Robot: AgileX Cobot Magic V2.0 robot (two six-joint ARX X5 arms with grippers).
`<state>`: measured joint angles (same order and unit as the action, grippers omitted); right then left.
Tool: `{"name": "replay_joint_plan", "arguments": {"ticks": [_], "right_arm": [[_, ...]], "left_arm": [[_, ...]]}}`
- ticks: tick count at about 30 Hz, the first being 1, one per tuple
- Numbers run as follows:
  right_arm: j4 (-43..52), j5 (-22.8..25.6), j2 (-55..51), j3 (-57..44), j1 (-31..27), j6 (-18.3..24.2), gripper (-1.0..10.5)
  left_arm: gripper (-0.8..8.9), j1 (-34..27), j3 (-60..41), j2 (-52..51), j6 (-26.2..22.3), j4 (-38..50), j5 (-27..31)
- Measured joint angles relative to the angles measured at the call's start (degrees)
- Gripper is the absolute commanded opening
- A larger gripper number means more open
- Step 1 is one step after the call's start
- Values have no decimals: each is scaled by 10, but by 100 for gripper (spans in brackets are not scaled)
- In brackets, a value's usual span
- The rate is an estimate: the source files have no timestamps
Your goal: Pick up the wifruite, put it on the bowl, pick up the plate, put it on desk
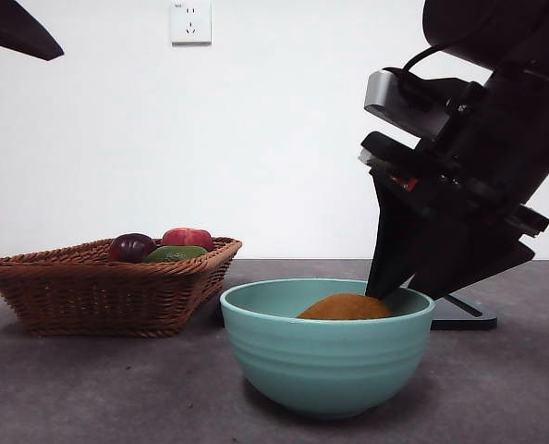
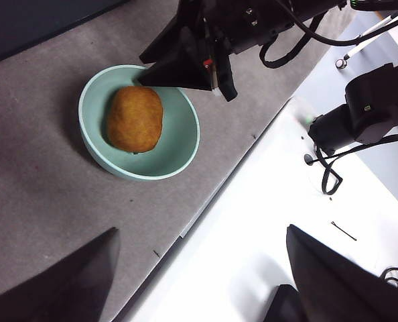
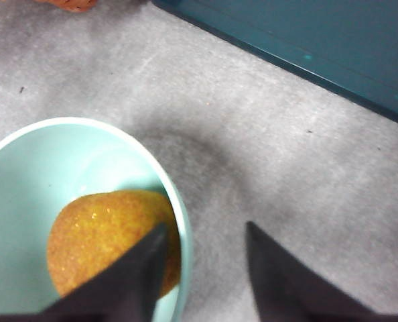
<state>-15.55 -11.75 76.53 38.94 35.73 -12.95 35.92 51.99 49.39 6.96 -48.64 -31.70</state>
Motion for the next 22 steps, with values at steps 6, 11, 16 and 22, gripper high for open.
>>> {"name": "replay_joint_plan", "arguments": {"ticks": [6,11,16,22], "right_arm": [[8,0,10,0,6,0,26],[17,-2,10,0,6,0,12],[17,-2,10,0,7,0,12],[19,-3,10,0,11,-4,12]], "left_arm": [[398,0,0,0,0,0,0],[398,0,0,0,0,0,0],[398,0,0,0,0,0,0],[398,0,0,0,-1,0,0]]}}
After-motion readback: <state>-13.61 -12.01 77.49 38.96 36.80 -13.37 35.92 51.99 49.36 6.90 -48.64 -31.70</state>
